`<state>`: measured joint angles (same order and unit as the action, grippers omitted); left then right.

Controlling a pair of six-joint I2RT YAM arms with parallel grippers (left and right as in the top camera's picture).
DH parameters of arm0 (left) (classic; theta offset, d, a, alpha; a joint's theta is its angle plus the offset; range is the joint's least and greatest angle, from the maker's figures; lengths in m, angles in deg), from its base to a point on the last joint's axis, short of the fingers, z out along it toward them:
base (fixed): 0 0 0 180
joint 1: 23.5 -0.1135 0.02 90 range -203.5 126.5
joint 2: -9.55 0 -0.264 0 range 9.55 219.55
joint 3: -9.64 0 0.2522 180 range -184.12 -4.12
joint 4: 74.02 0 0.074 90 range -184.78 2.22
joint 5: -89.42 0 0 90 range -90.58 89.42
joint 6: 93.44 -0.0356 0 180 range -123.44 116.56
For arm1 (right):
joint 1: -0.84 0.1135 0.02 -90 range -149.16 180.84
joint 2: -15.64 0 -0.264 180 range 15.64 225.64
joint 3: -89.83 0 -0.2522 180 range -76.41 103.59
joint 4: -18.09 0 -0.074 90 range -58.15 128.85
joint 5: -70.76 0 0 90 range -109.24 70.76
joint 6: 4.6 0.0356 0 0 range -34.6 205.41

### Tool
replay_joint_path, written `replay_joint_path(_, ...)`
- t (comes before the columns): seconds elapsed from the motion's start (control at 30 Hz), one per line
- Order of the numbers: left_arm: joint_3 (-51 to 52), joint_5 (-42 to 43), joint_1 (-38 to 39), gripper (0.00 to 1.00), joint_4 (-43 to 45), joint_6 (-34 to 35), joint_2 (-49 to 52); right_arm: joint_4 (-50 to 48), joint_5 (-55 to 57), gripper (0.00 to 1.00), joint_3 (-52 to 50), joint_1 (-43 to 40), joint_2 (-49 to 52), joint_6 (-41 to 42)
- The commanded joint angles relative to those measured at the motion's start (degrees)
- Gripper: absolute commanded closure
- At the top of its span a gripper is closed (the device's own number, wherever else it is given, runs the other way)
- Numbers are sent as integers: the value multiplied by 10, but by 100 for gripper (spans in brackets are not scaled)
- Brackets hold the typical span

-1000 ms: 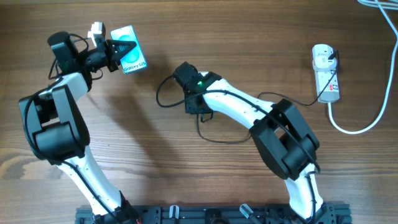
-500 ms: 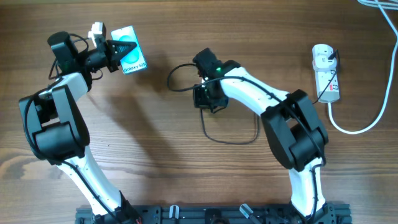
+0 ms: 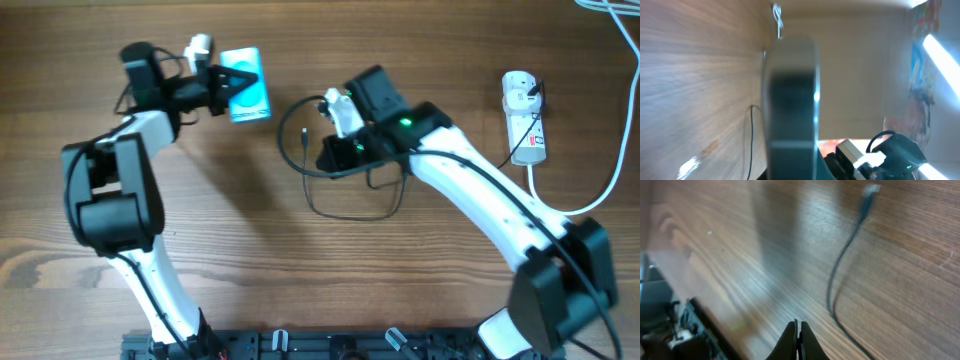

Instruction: Plug charger to phone and switch on socket

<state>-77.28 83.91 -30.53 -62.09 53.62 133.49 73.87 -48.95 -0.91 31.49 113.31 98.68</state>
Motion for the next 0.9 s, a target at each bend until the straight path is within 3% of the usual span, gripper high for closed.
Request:
replay_joint_path(0.0, -10, -28, 48, 96, 1, -6, -1, -24, -56, 96, -79, -35, -45, -32)
replay_joint_path(0.2, -10, -86, 79, 96, 2, 4, -1, -57, -37, 96, -133, -43, -66, -26)
replay_joint_path(0.23, -10, -94, 78, 96, 2, 6, -1, -66, -18, 82, -133, -38, -65, -25)
replay_joint_path(0.27, -10, -101, 75, 96, 2, 9, -1, -79, 9, 60, -133, -31, -65, -17)
replay_joint_path(0.37, -10, -107, 52, 96, 2, 17, -1, -127, 112, 14, -133, -1, -60, 17)
replay_joint_path(0.43, -10, -106, 33, 96, 2, 17, -1, -155, 147, 3, -131, 17, -46, 23)
replay_joint_path(0.63, -10, -82, -36, 96, 2, 17, -1, -173, 185, 1, -70, 31, 36, 52)
replay_joint_path(0.87, -10, -50, -86, 96, 9, 16, -1, -116, 257, 1, 64, 50, 155, 49)
